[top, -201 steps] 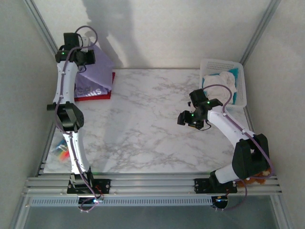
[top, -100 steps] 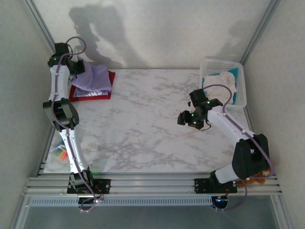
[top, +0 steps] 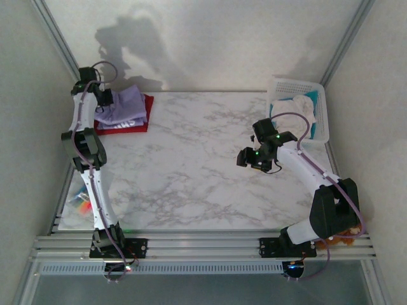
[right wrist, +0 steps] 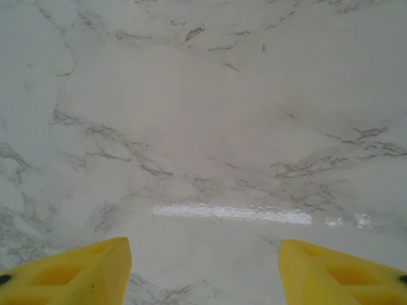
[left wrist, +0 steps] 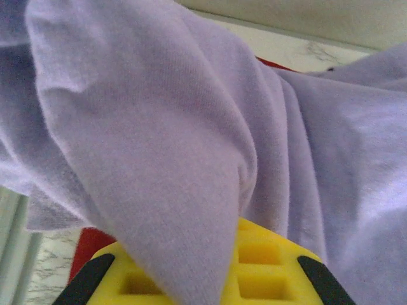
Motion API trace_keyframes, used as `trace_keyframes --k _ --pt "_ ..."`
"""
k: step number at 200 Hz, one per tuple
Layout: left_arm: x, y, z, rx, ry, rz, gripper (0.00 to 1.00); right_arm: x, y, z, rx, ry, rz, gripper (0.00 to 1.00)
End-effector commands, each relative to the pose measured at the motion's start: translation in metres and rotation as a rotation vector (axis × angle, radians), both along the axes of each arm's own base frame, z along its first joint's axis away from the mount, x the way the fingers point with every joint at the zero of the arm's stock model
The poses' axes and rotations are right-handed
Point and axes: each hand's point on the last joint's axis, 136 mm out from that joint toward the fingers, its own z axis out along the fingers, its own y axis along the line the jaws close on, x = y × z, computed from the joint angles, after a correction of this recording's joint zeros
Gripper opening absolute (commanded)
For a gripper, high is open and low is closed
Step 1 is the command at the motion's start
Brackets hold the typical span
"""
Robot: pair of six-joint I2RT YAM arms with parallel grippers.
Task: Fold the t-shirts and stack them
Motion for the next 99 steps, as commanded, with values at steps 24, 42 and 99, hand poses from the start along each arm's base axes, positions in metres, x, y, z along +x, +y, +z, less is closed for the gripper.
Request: trace_keyframes --k 24,42,99 --pt "-0.005 0.034 0.003 -0.01 -0.035 0.119 0.28 0.003 0.0 0.001 0.001 0.0 -0.014 0.64" --pt "-0.01 0.048 0.007 0.026 -0.037 0.207 0.59 0.003 -0.001 0.001 -0.004 -0.001 -0.01 0.64" --pt "-0.007 0.04 0.086 -0.038 -0.228 0.337 0.74 0.002 -0.001 -0.002 -0.002 -0.004 -0.014 0.64"
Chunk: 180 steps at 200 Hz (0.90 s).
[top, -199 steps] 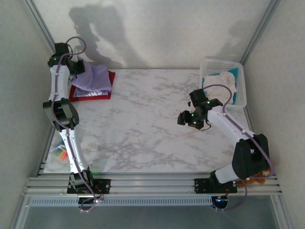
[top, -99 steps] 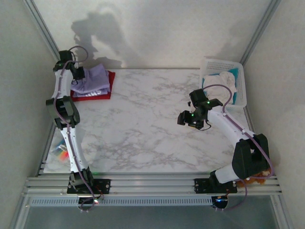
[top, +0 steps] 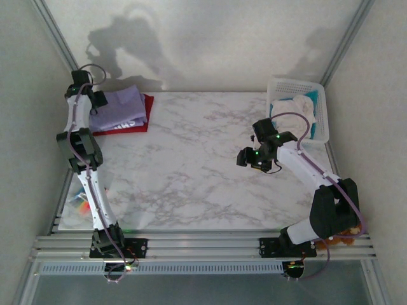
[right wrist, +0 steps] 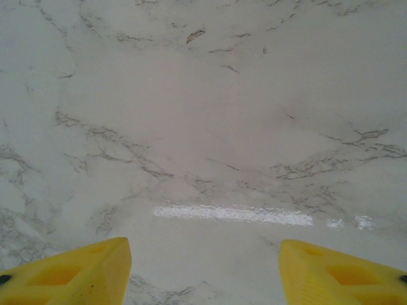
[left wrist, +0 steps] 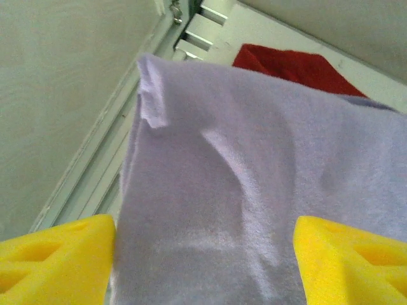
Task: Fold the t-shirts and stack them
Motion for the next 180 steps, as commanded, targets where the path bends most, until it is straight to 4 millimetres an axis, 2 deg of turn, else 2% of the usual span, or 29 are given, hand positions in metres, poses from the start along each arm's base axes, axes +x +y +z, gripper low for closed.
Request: trace_keyframes --k 1,21,43,64,88,101,119,158,180 --pt "0.007 -0.01 0.087 -0.008 -0.205 0.062 0.74 0.0 -0.002 -0.003 -0.005 0.001 -0.011 0.64" --pt "0.023 -0.047 0.103 -0.03 -0.263 -0.012 0.75 -0.001 -0.003 -0.005 -0.009 0.006 -0.011 0.64" --pt "0.044 -0.094 0.1 -0.043 -0.275 -0.106 0.77 -0.002 -0.003 -0.007 -0.01 0.009 -0.011 0.64" --pt "0.061 -0.131 0.079 -0.042 -0.255 -0.176 0.79 -0.003 -0.004 -0.007 -0.013 0.01 -0.008 0.64" --pt "0.071 -0.167 0.039 -0.12 -0.211 -0.261 0.8 -0.006 -0.007 -0.007 -0.027 0.011 -0.01 0.64" --pt "0.068 -0.175 0.015 -0.138 -0.156 -0.258 0.8 -0.007 -0.009 -0.007 -0.031 0.012 -0.013 0.64" --pt "0.057 -0.186 -0.006 -0.21 -0.101 -0.266 0.78 -0.007 -0.01 -0.006 -0.031 0.008 -0.019 0.64" --pt "0.026 -0.202 -0.026 -0.263 -0.085 -0.282 0.78 -0.006 -0.005 -0.009 -0.002 0.014 -0.026 0.64" --pt "0.015 -0.225 -0.038 -0.289 -0.039 -0.351 0.75 -0.004 -0.002 -0.009 0.014 0.013 -0.028 0.64"
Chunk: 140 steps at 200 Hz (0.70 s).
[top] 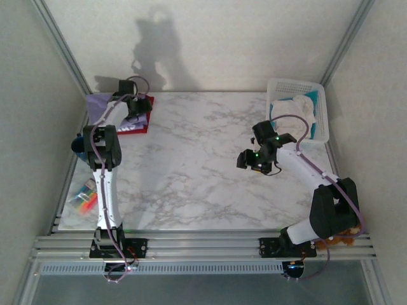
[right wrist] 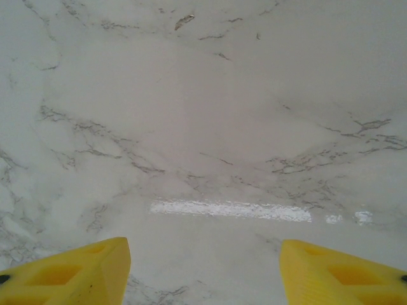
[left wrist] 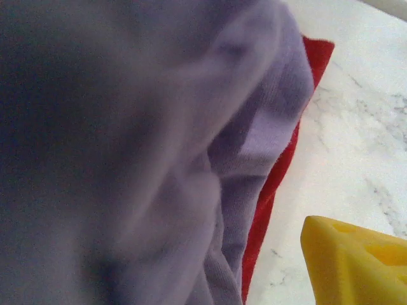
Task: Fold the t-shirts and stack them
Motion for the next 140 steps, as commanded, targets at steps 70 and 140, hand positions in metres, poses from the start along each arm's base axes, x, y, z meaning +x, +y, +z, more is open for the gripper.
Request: trace_keyframes --k 70,140 --pt "-0.033 -0.066 0.113 0.015 -0.201 -0.188 0.7 0.005 -0.011 0.01 -0.003 -0.054 -0.031 0.65" --pt "-0.137 -0.063 0.226 0.041 -0.508 -0.147 1.0 0.031 -0.04 0.03 -0.094 -0.233 -0.07 0.99"
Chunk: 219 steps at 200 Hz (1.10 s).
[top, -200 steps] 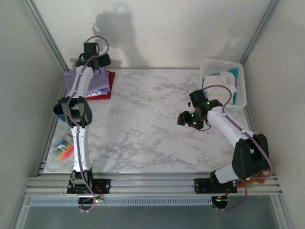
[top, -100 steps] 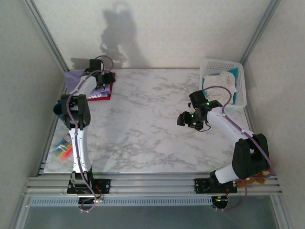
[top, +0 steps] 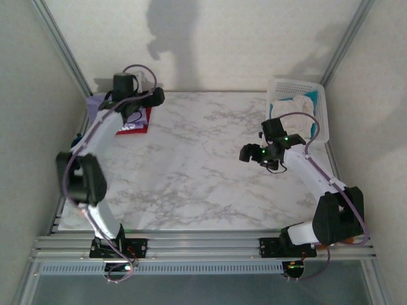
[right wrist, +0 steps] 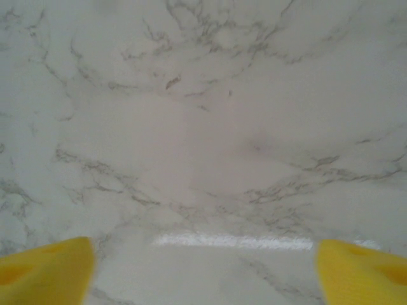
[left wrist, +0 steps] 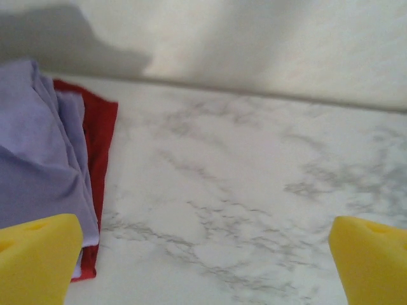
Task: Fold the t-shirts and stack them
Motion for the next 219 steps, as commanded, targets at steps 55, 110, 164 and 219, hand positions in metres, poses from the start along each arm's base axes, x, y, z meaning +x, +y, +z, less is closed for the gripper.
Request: trace_keyframes --k 55,110,164,219 --pt "-0.147 0.075 0.019 0.163 -0.61 0.316 1.0 0.04 -0.073 0.038 -0.329 -0.545 -0.125 0.99" --pt "-0.169 0.111 -0.053 0.223 -0.542 0.484 1.0 0.049 -0.111 0.008 -0.458 -0.864 -0.24 0.99" --pt "-0.167 0.111 -0.101 0.22 -0.505 0.453 1.0 0.071 -0.131 -0.015 -0.469 -0.909 -0.282 0.99" --pt "-0.157 0.107 -0.121 0.218 -0.511 0.39 0.99 0.079 -0.103 -0.039 -0.4 -0.909 -0.107 0.99"
